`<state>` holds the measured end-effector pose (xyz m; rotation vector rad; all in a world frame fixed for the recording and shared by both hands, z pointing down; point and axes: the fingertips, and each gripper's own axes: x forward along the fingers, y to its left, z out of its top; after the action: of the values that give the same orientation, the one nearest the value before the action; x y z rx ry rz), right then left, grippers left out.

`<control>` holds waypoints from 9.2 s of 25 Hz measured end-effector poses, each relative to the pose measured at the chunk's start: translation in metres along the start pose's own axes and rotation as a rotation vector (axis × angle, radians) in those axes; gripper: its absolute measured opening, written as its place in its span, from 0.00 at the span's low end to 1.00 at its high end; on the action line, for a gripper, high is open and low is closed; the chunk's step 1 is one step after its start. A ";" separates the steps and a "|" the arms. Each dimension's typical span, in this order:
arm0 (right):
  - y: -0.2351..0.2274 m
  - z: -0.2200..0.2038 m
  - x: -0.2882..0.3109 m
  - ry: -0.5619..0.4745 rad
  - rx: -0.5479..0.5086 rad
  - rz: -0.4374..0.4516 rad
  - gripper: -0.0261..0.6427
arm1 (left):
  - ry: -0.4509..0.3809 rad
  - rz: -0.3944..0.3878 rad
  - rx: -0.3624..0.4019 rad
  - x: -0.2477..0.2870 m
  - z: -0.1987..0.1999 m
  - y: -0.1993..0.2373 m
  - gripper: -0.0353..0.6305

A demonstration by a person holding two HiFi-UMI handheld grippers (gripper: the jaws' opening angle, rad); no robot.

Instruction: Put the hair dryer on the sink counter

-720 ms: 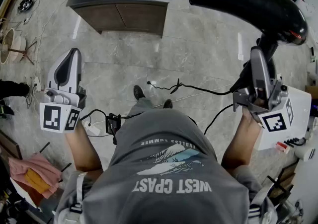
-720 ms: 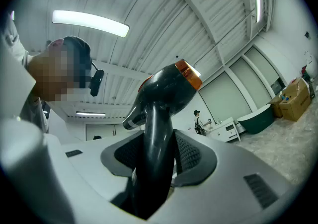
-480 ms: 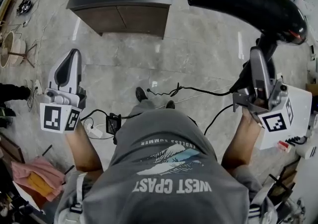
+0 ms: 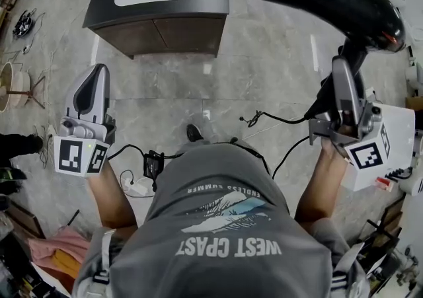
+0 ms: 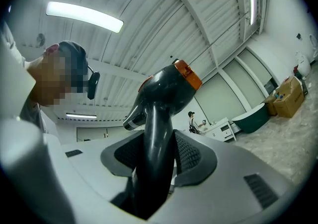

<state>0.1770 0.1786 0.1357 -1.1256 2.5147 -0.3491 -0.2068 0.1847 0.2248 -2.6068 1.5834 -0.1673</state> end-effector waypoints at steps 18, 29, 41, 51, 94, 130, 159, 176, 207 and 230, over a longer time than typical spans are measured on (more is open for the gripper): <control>-0.038 -0.017 0.084 0.039 0.034 0.019 0.33 | 0.032 -0.009 -0.031 0.039 -0.024 0.038 0.09; -0.086 -0.012 0.111 0.067 0.082 0.076 0.33 | 0.036 0.054 -0.019 0.080 -0.013 0.034 0.09; -0.141 -0.009 0.143 0.108 0.094 0.140 0.33 | 0.050 0.132 -0.015 0.124 -0.013 0.030 0.09; -0.192 -0.006 0.178 0.145 0.123 0.197 0.33 | 0.076 0.216 -0.006 0.155 -0.011 0.026 0.09; -0.259 0.003 0.304 0.077 0.030 -0.034 0.33 | 0.041 -0.040 -0.035 0.322 -0.038 0.165 0.09; -0.348 -0.116 0.411 0.286 0.197 -0.017 0.33 | 0.120 0.056 -0.091 0.357 -0.083 0.216 0.09; -0.423 -0.263 0.439 0.551 0.342 -0.012 0.33 | 0.249 0.158 -0.169 0.366 -0.133 0.202 0.09; -0.463 -0.360 0.437 0.693 0.404 -0.045 0.33 | 0.313 0.180 -0.217 0.376 -0.164 0.201 0.09; -0.491 -0.485 0.421 0.901 0.424 -0.051 0.33 | 0.376 0.189 -0.270 0.383 -0.202 0.202 0.09; -0.498 -0.514 0.414 0.979 0.199 -0.064 0.34 | 0.375 0.192 -0.279 0.384 -0.208 0.202 0.09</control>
<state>0.0364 -0.4195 0.6891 -1.1131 3.1077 -1.4237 -0.2369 -0.2529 0.4228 -2.7216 2.1082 -0.4777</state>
